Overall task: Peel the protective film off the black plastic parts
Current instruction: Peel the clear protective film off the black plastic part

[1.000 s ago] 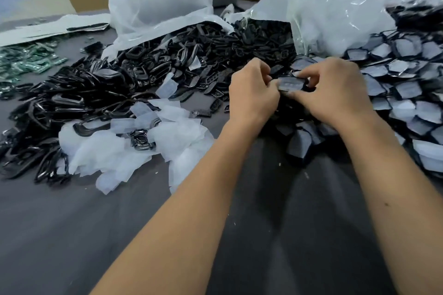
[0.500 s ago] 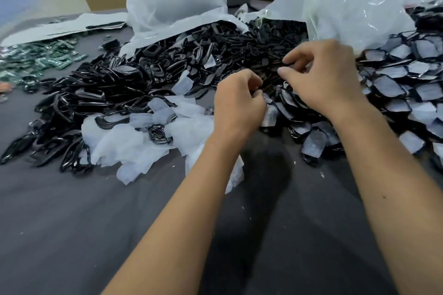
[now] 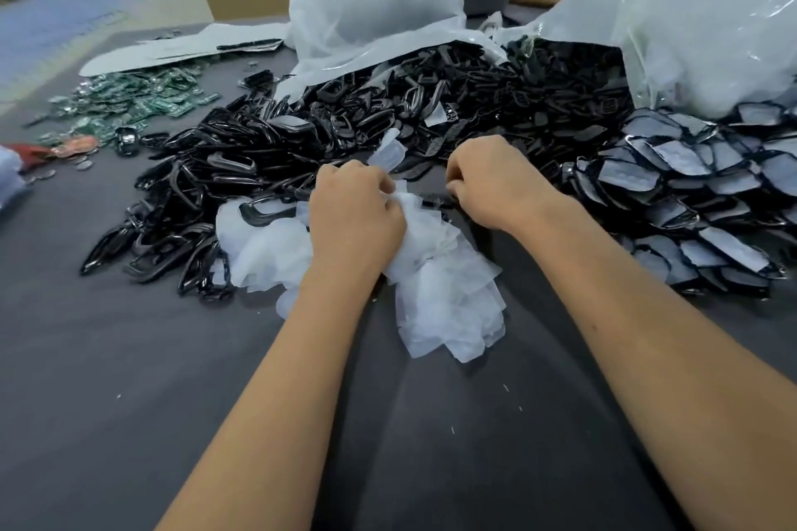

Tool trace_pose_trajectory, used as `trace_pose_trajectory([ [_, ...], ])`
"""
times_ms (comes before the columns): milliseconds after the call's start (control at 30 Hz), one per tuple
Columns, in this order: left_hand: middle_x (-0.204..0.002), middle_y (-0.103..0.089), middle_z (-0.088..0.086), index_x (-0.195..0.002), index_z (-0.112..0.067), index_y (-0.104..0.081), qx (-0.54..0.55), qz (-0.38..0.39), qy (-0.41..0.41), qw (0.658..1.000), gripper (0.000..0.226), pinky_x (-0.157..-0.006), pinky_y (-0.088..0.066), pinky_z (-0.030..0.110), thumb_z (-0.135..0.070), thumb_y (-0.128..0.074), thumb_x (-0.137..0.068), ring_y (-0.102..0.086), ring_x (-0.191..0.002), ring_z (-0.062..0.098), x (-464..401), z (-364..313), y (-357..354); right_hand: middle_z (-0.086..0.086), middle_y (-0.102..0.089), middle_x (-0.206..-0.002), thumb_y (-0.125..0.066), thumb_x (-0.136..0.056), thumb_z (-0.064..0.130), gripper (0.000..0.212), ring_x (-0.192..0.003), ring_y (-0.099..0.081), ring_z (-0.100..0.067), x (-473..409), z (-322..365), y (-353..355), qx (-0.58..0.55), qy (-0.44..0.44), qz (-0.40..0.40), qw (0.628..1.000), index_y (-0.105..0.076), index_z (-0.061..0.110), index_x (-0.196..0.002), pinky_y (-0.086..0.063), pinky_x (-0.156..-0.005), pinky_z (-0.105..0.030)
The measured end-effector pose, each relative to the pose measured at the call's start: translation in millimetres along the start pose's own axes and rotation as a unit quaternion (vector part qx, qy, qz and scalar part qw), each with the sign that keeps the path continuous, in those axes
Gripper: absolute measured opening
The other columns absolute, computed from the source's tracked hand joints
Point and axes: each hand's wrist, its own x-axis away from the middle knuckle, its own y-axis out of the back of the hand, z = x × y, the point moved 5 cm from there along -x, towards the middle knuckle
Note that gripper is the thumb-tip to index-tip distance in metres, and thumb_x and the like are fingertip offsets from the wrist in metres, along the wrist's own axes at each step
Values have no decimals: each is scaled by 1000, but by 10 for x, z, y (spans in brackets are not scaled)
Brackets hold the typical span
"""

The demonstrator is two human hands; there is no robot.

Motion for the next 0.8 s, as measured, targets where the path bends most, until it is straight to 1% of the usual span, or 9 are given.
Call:
trace_pose_trajectory([
  [100, -98, -74, 5, -96, -11, -77, 1, -29, -7, 1000, 19, -91, -44, 36, -22, -61, -96, -59, -100, 30, -108, 0, 49, -14, -73, -101, -62, -103, 18, 19, -93, -69, -33, -53, -17, 58, -90, -31, -114, 989, -75, 6, -98, -59, -86, -46],
  [167, -98, -72, 6, -96, -11, -76, -5, -56, -5, 998, 20, -91, -40, 34, -22, -60, -97, -58, -101, 30, -200, 10, 88, -10, -74, -99, -61, -102, 20, 20, -94, -68, -30, -56, 31, 53, -163, -39, -169, 971, -77, 9, -98, -57, -86, -43],
  [267, -110, -68, 8, -105, -14, -74, -44, -55, 6, 997, 22, -96, -39, 34, -16, -55, -96, -54, -111, 30, -359, 42, 65, -5, -73, -92, -59, -103, 20, 19, -89, -65, -25, -62, 107, -95, -248, -42, -179, 951, -75, 10, -100, -51, -79, -36],
  [367, -127, -58, 10, -121, -15, -67, -86, -13, 36, 996, 31, -99, -39, 35, -9, -56, -93, -43, -124, 33, -520, 94, -15, -1, -68, -84, -59, -103, 18, 18, -83, -62, -21, -28, 93, -224, -290, -37, -196, 936, -73, 9, -96, -48, -76, -35],
  [467, -138, -51, 10, -133, -16, -59, -150, 29, 71, 986, 41, -102, -40, 40, -15, -60, -92, -37, -132, 34, -622, 173, -88, 3, -66, -79, -60, -102, 18, 17, -78, -61, -17, -35, 55, -281, -302, -26, -199, 932, -72, 11, -91, -46, -73, -32],
  [600, -132, -55, 10, -126, -16, -57, -176, 22, 87, 980, 35, -96, -41, 40, -10, -60, -91, -40, -130, 34, -731, 215, -139, 3, -69, -79, -62, -101, 20, 17, -76, -62, -16, -74, 48, -297, -301, -24, -205, 931, -73, 12, -92, -47, -72, -32],
  [733, -134, -46, 14, -132, -22, -56, -176, 12, 44, 983, 47, -96, -39, 39, -10, -67, -88, -37, -129, 36, -858, 159, -197, 2, -69, -77, -63, -101, 21, 17, -74, -62, -17, -81, 54, -300, -305, -22, -208, 929, -73, 13, -90, -48, -70, -33],
  [800, -136, -44, 14, -129, -21, -60, -181, 24, 34, 983, 43, -97, -39, 39, -10, -65, -88, -34, -131, 37, -917, 146, -242, 3, -68, -76, -63, -101, 21, 17, -73, -62, -16, -84, 53, -300, -309, -22, -208, 928, -73, 12, -90, -48, -69, -32],
])
